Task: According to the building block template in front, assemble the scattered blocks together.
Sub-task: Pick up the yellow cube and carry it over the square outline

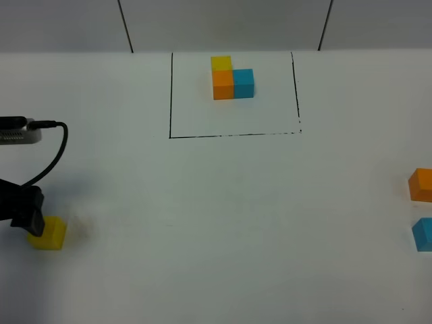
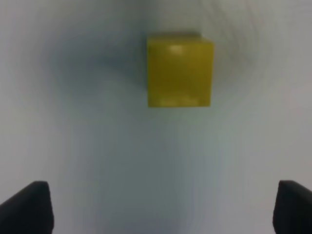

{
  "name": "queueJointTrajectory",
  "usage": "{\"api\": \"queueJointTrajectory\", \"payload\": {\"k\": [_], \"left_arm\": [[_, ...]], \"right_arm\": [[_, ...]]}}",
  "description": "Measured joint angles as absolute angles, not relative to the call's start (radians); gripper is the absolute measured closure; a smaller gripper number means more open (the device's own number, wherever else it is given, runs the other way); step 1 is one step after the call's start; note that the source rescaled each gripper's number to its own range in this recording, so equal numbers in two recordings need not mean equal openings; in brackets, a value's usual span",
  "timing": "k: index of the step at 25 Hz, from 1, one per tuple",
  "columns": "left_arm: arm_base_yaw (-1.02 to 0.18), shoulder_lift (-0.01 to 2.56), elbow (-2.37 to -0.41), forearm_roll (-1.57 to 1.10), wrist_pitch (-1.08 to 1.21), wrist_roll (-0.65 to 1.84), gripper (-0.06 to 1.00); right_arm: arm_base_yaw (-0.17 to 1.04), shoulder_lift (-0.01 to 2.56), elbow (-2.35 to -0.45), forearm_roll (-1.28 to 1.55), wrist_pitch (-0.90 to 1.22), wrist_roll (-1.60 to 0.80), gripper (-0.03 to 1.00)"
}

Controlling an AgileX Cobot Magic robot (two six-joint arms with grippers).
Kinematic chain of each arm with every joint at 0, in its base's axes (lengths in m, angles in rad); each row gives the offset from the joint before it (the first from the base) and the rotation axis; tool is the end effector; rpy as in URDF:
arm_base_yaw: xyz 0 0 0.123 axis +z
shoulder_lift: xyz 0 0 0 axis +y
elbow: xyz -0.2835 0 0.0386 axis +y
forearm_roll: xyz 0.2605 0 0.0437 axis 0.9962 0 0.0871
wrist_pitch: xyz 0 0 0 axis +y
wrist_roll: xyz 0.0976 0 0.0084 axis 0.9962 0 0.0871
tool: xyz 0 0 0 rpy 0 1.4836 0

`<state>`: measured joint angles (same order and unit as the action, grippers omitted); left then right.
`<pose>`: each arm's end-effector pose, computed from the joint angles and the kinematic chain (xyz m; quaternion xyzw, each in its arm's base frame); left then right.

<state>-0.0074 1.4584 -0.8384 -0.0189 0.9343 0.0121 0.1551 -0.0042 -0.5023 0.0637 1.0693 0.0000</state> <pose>0.2540 -0.0034 0.1958 0.0045 0.9986 -0.0078 0.0518 0.0089 0.0069 0.2802 -0.0676 0.8507 0.0720 0.5163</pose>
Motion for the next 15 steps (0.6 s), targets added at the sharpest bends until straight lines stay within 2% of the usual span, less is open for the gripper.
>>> {"api": "queueJointTrajectory", "payload": {"k": [15], "left_arm": [[-0.023,1.58,-0.838,-0.019,0.807,0.01,0.02]], "right_arm": [[0.155,-0.004,-0.502,0.064,1.069,0.0,0.26]]}}
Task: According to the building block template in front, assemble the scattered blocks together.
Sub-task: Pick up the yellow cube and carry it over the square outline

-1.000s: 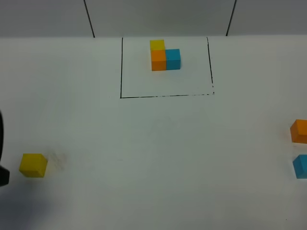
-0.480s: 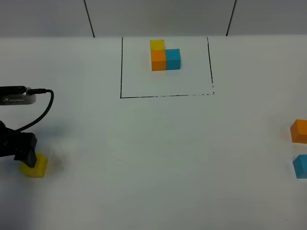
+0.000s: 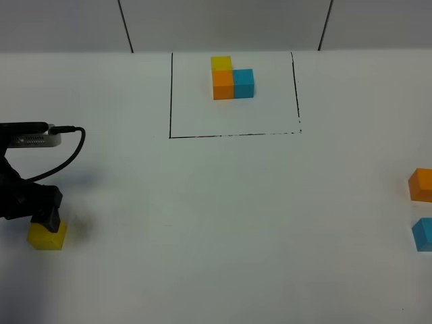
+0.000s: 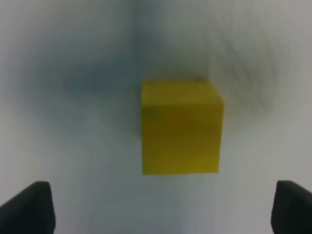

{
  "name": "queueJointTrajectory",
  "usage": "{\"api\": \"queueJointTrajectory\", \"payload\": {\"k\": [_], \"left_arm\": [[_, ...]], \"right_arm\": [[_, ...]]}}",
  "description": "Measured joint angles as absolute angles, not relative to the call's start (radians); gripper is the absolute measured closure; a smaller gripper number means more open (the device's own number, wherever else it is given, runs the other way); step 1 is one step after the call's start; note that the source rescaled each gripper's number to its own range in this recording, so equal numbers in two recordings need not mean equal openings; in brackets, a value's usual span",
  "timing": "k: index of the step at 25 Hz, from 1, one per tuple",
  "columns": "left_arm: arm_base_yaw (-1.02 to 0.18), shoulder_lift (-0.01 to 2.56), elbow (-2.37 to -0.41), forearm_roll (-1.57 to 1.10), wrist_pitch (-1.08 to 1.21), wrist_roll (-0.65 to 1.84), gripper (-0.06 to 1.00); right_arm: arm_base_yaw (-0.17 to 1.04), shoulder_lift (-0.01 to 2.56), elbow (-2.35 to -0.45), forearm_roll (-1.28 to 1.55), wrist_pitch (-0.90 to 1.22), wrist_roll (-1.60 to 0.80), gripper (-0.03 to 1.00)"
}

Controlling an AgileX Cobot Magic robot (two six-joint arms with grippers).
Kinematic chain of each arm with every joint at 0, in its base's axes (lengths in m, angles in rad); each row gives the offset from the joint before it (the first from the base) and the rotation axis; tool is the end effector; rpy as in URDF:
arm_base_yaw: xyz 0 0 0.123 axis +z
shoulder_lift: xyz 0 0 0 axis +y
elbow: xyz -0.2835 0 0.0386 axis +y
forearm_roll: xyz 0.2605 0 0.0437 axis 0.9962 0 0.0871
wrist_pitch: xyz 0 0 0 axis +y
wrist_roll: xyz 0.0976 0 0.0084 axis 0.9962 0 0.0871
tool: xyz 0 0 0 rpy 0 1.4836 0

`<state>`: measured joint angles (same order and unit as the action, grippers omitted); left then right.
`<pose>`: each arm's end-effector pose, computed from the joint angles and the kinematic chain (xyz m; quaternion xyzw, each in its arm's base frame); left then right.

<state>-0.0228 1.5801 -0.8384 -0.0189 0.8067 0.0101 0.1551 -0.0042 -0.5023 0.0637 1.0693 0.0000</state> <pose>0.2733 -0.0076 0.1650 0.0103 0.9984 -0.0075 0.0547 0.0089 0.0069 0.2802 -0.0676 0.8507 0.0720 0.5163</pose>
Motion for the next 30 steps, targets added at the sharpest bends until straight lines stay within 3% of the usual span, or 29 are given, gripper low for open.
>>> {"api": "queueJointTrajectory", "payload": {"k": [30], "left_arm": [[-0.059,1.612,-0.731,0.007,0.595,0.013,0.16]], "right_arm": [[0.155,-0.004,-0.502,0.064,1.07,0.0,0.26]]}}
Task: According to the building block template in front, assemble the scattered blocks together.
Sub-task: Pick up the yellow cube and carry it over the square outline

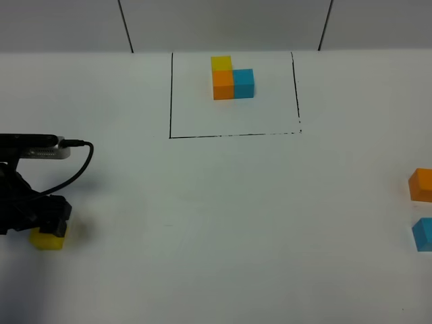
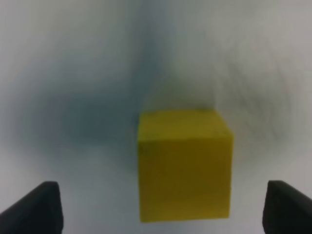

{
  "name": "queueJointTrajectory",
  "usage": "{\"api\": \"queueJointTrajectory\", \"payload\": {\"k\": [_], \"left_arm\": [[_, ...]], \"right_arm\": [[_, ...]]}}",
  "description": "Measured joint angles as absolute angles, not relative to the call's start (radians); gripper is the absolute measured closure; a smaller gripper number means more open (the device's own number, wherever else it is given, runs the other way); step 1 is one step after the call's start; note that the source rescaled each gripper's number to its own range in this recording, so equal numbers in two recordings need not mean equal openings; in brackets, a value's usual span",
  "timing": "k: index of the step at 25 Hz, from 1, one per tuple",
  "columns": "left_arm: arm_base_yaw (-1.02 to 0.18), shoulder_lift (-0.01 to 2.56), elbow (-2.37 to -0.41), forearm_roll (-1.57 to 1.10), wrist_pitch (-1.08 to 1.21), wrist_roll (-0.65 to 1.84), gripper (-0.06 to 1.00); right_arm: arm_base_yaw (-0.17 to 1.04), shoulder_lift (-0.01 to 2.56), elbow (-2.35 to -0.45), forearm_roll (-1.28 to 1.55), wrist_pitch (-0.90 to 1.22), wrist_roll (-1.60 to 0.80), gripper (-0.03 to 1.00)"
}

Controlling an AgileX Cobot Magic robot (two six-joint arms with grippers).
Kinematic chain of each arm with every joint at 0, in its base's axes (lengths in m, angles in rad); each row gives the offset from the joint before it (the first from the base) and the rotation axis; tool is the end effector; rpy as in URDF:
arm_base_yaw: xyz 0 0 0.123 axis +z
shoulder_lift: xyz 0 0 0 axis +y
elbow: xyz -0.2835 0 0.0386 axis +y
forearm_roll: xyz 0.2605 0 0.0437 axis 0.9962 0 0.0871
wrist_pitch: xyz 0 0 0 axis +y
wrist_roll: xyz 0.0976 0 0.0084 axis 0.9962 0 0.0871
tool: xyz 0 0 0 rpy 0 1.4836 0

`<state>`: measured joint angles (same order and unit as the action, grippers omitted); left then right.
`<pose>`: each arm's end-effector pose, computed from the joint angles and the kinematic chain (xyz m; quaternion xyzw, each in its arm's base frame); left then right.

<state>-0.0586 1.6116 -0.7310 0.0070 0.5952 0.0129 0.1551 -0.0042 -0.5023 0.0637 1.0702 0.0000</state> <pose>0.2669 -0.0153 0.1353 0.0383 0.9951 0.0001 0.0910 0.0089 0.0069 0.2801 -0.0676 0.8509 0.0720 0.5160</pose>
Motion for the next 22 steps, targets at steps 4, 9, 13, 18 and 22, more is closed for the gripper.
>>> {"api": "queueJointTrajectory", "payload": {"k": [4,9,13,18,22], "left_arm": [[-0.069,1.672,-0.731,0.007,0.586,0.011,0.16],[-0.069,1.728,-0.731,0.007,0.543,0.0,0.19],[-0.069,1.749,-0.731,0.007,0.53,-0.009,0.43],[-0.071,1.749,-0.774,0.0,0.612,-0.01,0.94],[-0.118,1.734,-0.89,0.02,0.767,0.053,0.94]], "right_arm": [[0.155,-0.004,-0.502,0.064,1.07,0.0,0.26],[0.155,-0.004,-0.502,0.064,1.07,0.0,0.26],[0.155,-0.004,-0.502,0.064,1.07,0.0,0.26],[0.155,-0.004,-0.502,0.064,1.069,0.0,0.26],[0.155,-0.004,-0.502,0.064,1.069,0.0,0.26]]}}
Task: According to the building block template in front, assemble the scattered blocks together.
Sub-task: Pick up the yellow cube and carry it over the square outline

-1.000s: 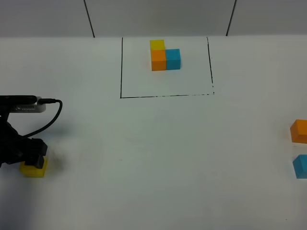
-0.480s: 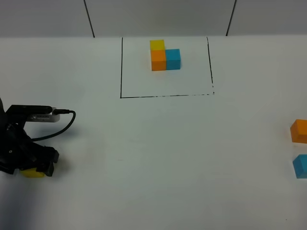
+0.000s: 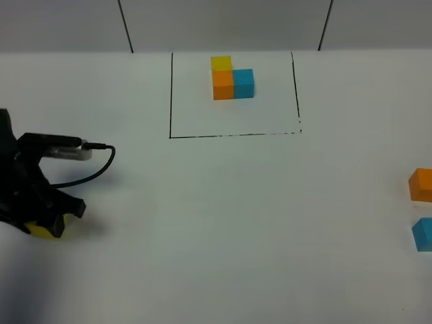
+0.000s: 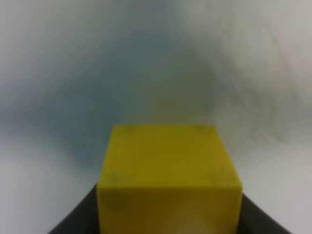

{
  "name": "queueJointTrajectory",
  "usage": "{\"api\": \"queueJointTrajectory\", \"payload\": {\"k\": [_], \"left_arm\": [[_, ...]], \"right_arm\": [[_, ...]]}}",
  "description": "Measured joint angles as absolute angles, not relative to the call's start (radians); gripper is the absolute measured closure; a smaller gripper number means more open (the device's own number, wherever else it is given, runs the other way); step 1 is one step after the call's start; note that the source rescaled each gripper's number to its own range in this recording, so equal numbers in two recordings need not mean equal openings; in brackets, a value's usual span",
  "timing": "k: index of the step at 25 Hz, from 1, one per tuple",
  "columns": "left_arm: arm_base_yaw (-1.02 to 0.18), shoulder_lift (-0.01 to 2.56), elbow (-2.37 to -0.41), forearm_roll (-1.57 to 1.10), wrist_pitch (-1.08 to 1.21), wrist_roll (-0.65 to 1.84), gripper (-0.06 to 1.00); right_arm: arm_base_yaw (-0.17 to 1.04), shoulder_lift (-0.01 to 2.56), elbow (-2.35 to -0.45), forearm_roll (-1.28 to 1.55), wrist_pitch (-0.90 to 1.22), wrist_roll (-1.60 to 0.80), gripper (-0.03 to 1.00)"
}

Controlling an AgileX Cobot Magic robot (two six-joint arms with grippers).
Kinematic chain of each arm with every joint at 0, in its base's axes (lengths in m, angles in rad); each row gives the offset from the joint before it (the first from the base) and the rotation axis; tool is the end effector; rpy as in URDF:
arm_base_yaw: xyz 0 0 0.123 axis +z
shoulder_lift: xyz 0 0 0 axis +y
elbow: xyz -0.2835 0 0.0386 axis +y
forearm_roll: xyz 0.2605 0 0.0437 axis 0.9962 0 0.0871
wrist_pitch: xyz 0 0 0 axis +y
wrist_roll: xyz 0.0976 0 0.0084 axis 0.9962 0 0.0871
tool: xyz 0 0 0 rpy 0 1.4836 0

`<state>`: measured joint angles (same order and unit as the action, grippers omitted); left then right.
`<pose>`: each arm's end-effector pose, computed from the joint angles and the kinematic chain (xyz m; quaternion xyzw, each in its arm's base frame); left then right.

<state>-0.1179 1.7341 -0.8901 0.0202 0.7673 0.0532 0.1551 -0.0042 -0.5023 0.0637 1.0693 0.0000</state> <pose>0.2925 -0.0333 0.1330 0.0925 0.9954 0.0064 0.0236 0.0089 0.0069 0.2802 -0.0676 0.8507 0.0720 0.5163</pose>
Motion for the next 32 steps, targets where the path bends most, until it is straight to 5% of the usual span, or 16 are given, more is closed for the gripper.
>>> {"api": "queueJointTrajectory", "payload": {"k": [8,17,25,32], "left_arm": [[-0.369,1.801,-1.23,0.116,0.903,0.385,0.94],[-0.544,2.199,-1.774,0.136,1.087,0.583,0.94],[-0.623,2.463,-2.182,0.135,1.188,0.791,0.94],[-0.636,2.526,-2.243,0.058,1.188,0.914,0.94]], "right_arm": [[0.155,-0.004,-0.502,0.064,1.069,0.0,0.26],[0.155,-0.004,-0.502,0.064,1.069,0.0,0.26],[0.155,-0.004,-0.502,0.064,1.069,0.0,0.26],[0.155,-0.004,-0.502,0.064,1.069,0.0,0.26]]}}
